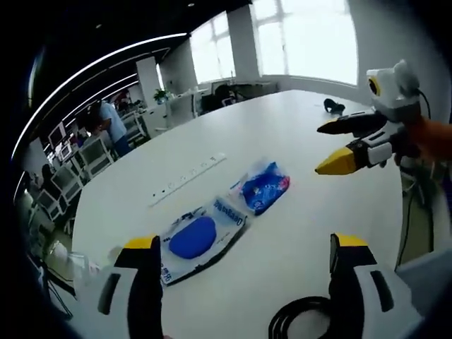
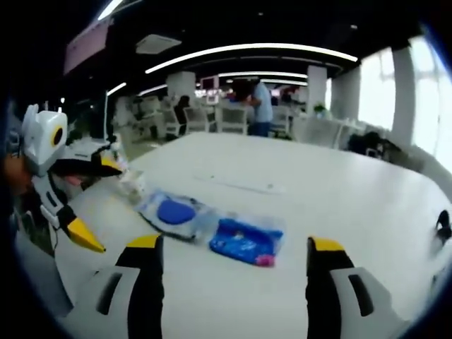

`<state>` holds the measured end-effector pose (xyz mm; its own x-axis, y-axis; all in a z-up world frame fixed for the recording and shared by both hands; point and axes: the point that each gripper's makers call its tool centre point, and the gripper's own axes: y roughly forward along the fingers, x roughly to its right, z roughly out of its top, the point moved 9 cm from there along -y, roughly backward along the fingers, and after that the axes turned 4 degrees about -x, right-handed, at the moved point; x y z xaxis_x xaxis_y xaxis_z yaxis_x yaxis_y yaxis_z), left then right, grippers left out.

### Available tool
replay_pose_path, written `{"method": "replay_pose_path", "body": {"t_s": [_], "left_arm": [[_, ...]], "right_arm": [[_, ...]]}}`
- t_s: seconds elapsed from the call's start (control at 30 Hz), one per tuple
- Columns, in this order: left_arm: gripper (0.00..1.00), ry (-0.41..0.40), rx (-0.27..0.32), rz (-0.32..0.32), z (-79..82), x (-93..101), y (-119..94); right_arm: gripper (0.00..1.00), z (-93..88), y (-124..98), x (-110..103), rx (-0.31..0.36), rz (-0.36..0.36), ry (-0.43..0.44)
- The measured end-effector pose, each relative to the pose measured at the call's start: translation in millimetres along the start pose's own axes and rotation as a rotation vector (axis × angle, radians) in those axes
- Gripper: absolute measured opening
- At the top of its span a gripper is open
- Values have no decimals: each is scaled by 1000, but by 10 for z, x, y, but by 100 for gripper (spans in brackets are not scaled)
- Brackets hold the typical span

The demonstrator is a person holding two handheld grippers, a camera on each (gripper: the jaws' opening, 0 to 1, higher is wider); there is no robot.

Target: Arrange the tabletop items into an orderly group along one side of the table until the central work area is clear of visible clutter.

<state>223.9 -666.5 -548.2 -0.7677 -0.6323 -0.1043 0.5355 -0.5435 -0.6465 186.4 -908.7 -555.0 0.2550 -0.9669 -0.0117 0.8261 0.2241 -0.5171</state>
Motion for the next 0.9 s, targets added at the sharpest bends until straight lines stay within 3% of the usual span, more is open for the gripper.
{"method": "replay_pose_path", "body": {"t_s": [0.43,0.63,0.9], "left_arm": [[99,-13,8,-21,-171,-125,-173],[99,-2,-14,-35,-337,-178,-259],[98,0,-27,-51,-552,-192,-330]], "right_arm": [[81,14,-119,-218,-6,-23,-4],[81,39,-220,-310,0,-17,2],[77,-59,-311,-493,1,-9,-26]]}}
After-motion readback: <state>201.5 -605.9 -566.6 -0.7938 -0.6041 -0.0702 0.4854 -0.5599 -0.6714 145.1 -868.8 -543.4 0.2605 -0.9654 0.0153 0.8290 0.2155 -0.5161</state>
